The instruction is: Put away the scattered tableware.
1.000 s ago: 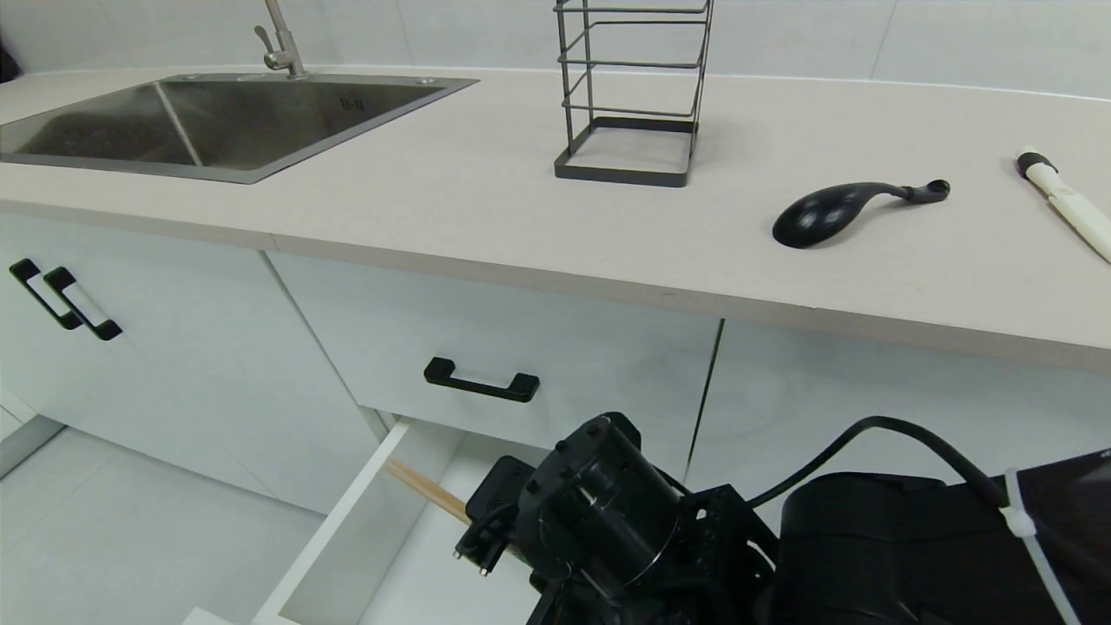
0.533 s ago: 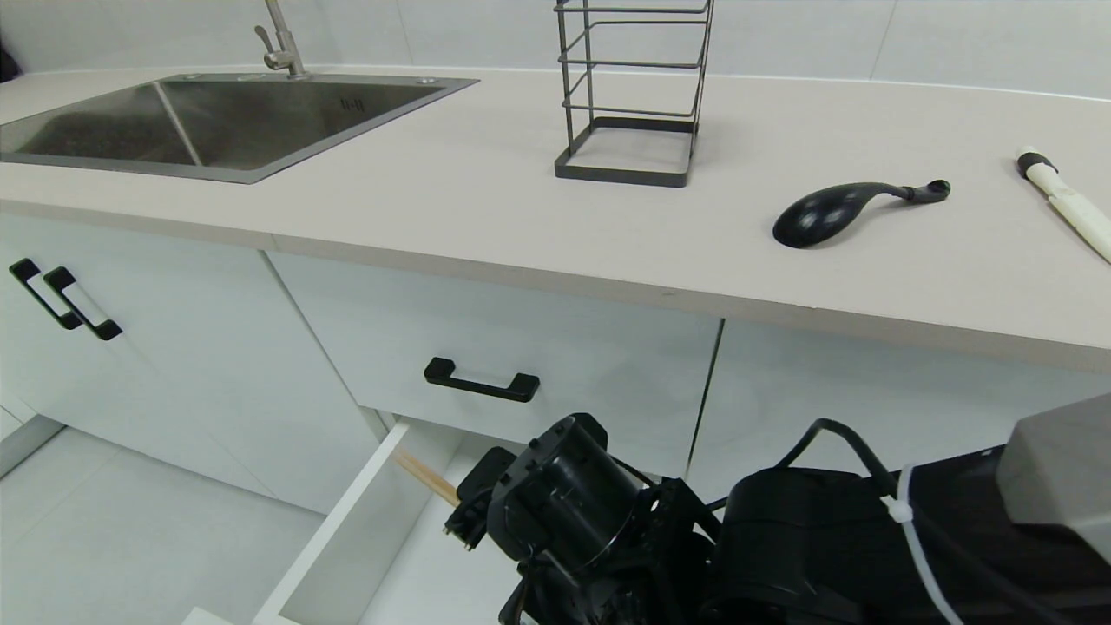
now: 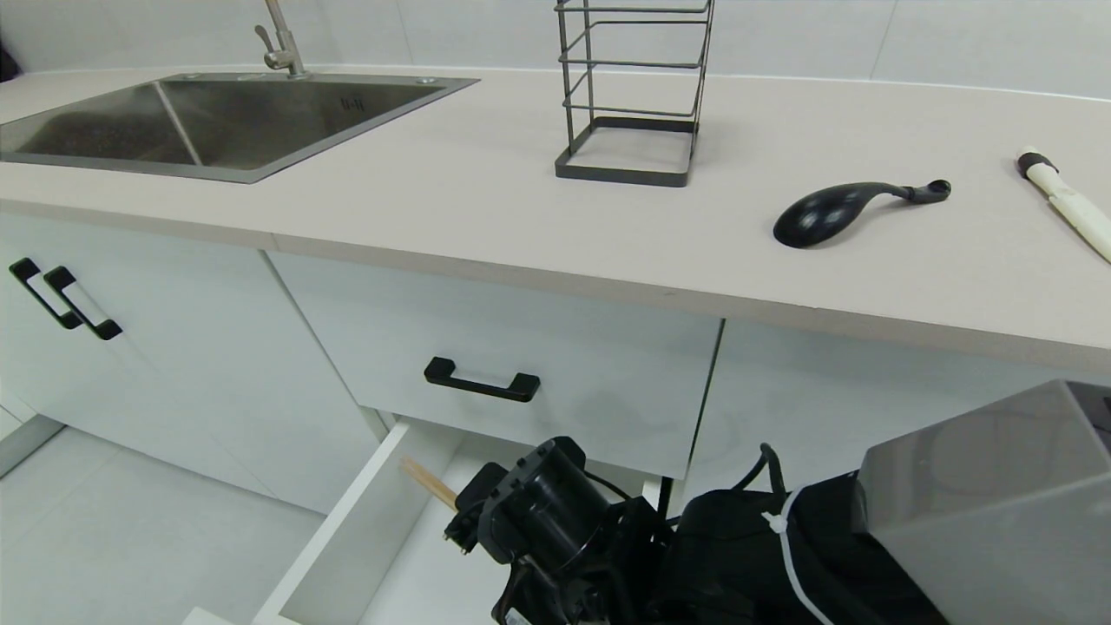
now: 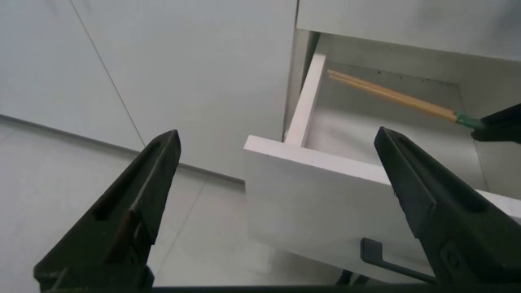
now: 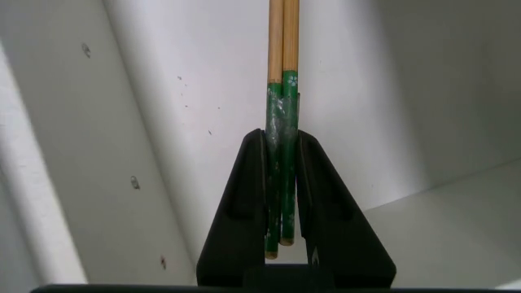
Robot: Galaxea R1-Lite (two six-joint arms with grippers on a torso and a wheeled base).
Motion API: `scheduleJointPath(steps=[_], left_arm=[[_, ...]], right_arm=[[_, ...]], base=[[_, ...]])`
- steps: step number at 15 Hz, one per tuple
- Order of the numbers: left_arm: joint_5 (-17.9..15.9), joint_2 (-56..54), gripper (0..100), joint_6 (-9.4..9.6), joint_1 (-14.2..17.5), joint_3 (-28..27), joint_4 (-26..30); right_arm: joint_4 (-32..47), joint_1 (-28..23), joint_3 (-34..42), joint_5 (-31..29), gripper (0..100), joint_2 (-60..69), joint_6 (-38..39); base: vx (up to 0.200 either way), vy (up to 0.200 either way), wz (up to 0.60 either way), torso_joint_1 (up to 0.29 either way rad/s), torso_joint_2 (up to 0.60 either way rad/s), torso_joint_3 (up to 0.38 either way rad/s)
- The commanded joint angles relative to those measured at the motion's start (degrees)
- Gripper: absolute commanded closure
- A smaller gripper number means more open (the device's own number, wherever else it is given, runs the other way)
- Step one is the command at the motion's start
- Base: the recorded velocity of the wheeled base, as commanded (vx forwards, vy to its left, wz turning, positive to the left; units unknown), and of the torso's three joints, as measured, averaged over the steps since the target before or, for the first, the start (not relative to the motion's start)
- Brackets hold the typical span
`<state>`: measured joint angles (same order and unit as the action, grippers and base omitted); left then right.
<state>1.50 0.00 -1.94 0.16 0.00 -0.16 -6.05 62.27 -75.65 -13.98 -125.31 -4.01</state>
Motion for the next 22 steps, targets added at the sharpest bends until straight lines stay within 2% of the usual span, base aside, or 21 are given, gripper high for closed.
scheduleJointPath(steps=[1,22], left_arm=[[0.08,0.00,0,0.00,0.02,0.00,-0.02],[-0.01,0.00,0,0.00,0.02,0.00,-0.02]], right_arm=[[-0.11,-0.57,-0.55,0.01,100,-2.05,-0.12],[-0.81,-2.77,-8.10,-0.61,100,-12.33,-2.23]], base=[[0.000,0.000,0.00,0.000,0.00,0.000],[0.000,0.000,0.00,0.000,0.00,0.000]])
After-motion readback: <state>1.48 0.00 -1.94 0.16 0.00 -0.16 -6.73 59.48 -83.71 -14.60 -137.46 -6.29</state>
